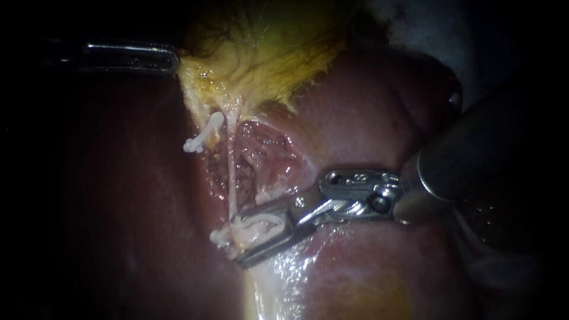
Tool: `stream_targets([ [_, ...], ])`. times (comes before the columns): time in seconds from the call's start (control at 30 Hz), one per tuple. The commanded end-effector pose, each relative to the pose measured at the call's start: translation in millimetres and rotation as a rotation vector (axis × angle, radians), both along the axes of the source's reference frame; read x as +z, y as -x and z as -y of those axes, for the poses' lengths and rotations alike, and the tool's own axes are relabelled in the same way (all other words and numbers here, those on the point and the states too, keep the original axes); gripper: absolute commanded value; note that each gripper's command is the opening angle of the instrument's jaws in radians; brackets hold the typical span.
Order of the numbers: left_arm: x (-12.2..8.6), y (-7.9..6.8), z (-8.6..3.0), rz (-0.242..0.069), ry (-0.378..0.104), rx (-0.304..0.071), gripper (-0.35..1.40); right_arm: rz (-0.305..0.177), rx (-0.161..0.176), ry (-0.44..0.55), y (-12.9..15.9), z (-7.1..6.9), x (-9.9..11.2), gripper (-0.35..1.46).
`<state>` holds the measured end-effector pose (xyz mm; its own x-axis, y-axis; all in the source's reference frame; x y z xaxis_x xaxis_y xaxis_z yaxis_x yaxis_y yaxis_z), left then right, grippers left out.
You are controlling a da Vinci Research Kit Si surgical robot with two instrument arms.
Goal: Clipping first clip right tube
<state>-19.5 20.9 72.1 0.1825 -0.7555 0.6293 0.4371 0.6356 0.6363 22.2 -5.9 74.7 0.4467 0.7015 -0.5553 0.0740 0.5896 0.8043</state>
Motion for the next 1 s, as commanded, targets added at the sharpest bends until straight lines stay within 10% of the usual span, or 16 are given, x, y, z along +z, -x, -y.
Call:
stream_targets([
  [0.03, 0.0, 0.0, 0.0, 0.0, 0.0, 0.0, -0.35, -0.001, -0.001, -0.001, 0.1, -0.1, -0.2, 0.49],
  [1.0, 0.0, 0.0, 0.0, 0.0, 0.0, 0.0, -0.35, -0.039, -0.025, -0.01, 4.9, -3.8, -6.5, 0.5],
])
